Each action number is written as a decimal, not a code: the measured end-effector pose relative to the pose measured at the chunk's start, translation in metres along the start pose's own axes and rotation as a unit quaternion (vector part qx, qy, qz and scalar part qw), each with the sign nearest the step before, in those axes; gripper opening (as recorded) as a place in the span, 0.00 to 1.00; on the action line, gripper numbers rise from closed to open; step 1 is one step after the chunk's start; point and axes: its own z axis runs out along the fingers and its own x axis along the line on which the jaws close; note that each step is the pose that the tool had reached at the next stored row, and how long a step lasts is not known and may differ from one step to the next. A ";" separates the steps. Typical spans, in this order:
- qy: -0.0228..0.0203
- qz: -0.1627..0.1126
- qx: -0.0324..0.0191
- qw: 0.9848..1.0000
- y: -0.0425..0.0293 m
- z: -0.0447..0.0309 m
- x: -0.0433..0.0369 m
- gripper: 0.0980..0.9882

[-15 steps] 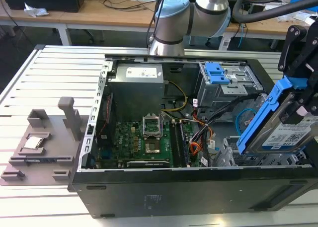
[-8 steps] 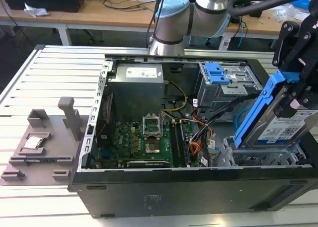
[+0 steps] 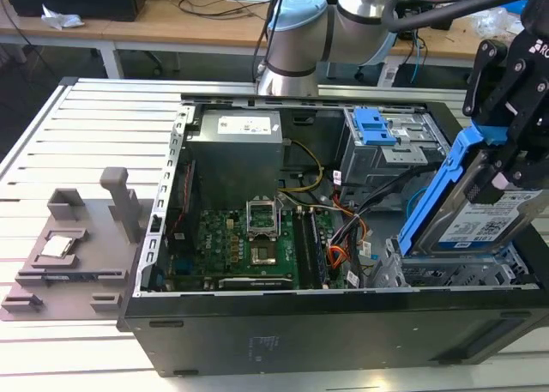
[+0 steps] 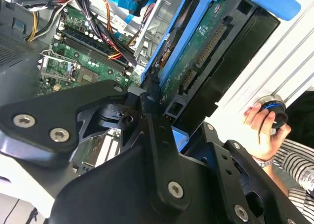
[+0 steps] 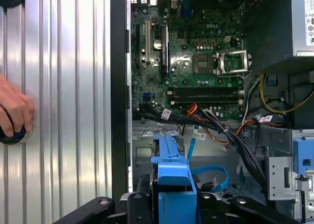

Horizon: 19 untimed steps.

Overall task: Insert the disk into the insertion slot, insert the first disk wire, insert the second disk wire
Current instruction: 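Insert the disk into the insertion slot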

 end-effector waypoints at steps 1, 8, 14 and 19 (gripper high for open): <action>0.000 0.000 0.000 1.000 0.0000 0.0004 -0.0002 0.30; 0.000 -0.002 0.000 1.000 -0.0057 0.0055 -0.0050 0.30; -0.005 -0.007 0.000 1.000 -0.0059 0.0112 -0.0069 0.30; -0.006 -0.007 0.000 1.000 -0.0063 0.0215 -0.0069 0.30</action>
